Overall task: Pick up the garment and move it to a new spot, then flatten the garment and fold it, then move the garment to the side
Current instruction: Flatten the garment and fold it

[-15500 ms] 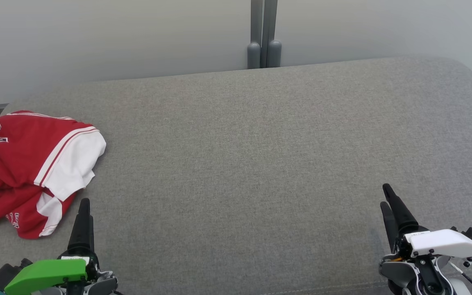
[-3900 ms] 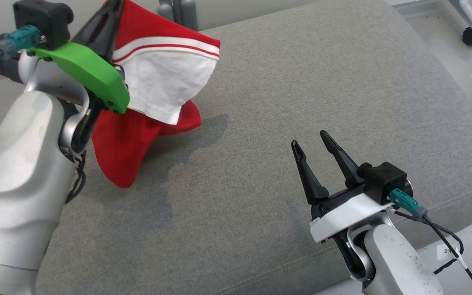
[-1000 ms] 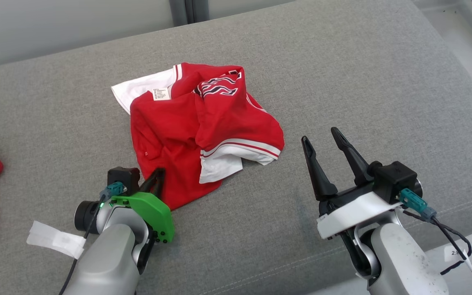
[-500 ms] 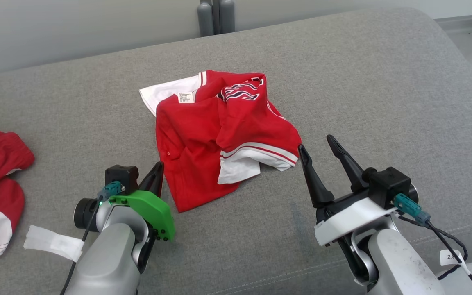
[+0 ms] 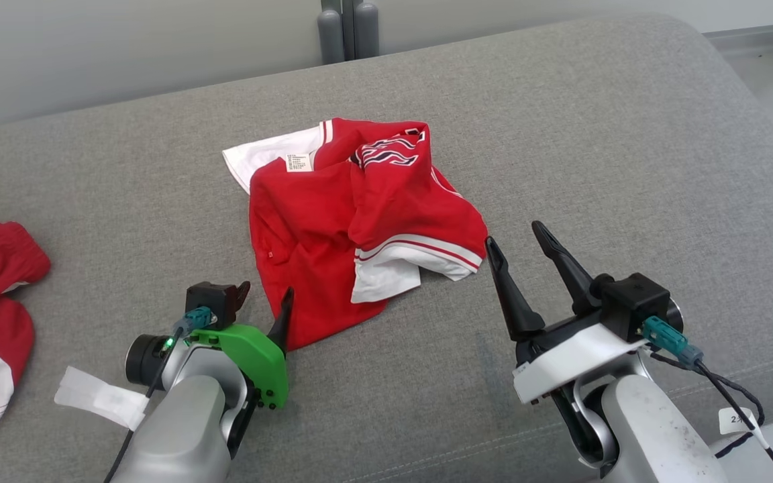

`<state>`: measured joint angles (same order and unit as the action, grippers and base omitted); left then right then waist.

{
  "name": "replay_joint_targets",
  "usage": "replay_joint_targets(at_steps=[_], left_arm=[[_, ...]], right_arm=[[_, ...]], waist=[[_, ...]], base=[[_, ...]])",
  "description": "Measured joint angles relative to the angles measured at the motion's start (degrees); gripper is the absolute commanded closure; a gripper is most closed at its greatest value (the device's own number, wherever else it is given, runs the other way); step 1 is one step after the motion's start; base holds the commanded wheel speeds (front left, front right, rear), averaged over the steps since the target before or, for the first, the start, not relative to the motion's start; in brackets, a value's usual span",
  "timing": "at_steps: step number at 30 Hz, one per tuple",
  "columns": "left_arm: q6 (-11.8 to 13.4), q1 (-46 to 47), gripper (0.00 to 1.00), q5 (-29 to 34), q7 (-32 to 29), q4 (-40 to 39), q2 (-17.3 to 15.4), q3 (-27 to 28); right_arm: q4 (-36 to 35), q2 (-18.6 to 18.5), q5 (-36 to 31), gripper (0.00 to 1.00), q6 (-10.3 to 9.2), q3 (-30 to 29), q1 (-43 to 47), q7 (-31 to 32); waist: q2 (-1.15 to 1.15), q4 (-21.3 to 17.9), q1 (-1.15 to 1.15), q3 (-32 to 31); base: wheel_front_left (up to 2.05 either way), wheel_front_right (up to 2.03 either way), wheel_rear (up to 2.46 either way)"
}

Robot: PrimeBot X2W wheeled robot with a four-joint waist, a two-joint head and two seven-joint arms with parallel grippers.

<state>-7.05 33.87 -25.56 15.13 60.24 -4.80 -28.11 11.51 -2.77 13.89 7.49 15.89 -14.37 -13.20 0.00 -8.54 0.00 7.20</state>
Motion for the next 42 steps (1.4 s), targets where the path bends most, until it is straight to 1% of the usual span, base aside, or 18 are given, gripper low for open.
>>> replay_joint_targets(at_steps=[10, 17, 18, 19, 20, 25, 30, 38, 42], left_arm=[[-0.1, 3.6, 0.0, 0.0, -0.2, 5.1, 0.0, -2.2], [-0.3, 5.6, 0.0, 0.0, -2.5, 8.5, 0.0, -4.5], [-0.3, 5.8, 0.33, 0.0, -2.5, 8.6, 0.1, -4.8], [-0.3, 5.9, 0.76, -0.1, -2.4, 8.6, 0.1, -4.9], [-0.3, 5.9, 1.0, -0.1, -2.4, 8.6, 0.1, -4.9], [-0.3, 6.3, 1.0, -0.5, -1.8, 8.9, 0.2, -5.8], [-0.3, 6.1, 1.0, -1.4, -1.1, 8.7, 0.5, -6.7], [-0.3, 5.7, 1.0, -2.5, -0.4, 6.3, 0.4, -6.6], [0.1, 5.1, 1.0, -2.4, -0.2, 3.3, -0.3, -5.8]], right_arm=[[-0.4, 0.0, -0.2, 0.0, 0.0, 0.0, -0.2, 0.2], [-0.4, 0.0, -0.2, 0.0, 0.0, 0.0, -0.6, 0.2], [-0.4, 0.0, -0.2, 0.0, 0.0, 0.0, -0.6, 0.2], [-0.4, 0.0, -0.2, 0.0, 0.0, 0.0, -0.7, 0.1], [-0.4, 0.0, -0.2, 0.0, 0.0, 0.0, -0.7, 0.1], [-0.4, 0.0, -0.3, 0.0, 0.0, -0.4, -0.7, 0.0], [-0.1, 0.0, -0.2, 0.0, 0.0, -0.4, -0.5, -0.1], [0.5, 0.0, 0.1, 0.0, 0.0, -0.5, 1.0, -0.4], [0.8, 0.0, 0.3, 0.0, 0.0, -0.5, 1.5, -0.5]], waist=[[0.0, -1.8, 0.0, 1.8], [0.0, -3.1, 0.0, 2.9], [0.0, -3.3, 0.0, 3.0], [0.0, -3.4, 0.0, 3.1], [0.0, -3.4, 0.0, 3.1], [0.0, -3.2, 0.0, 3.0], [0.0, -2.0, 0.0, 2.2], [0.0, 1.5, 0.0, 0.3], [0.0, 3.8, 0.0, -0.8]], base=[[0.0, 0.0, 0.0], [0.0, 0.0, 0.0], [0.0, 0.0, 0.0], [0.0, 0.0, 0.0], [0.0, 0.0, 0.0], [0.0, 0.0, 0.0], [0.0, 0.0, 0.0], [0.0, 0.0, 0.0], [0.0, 0.0, 0.0]])
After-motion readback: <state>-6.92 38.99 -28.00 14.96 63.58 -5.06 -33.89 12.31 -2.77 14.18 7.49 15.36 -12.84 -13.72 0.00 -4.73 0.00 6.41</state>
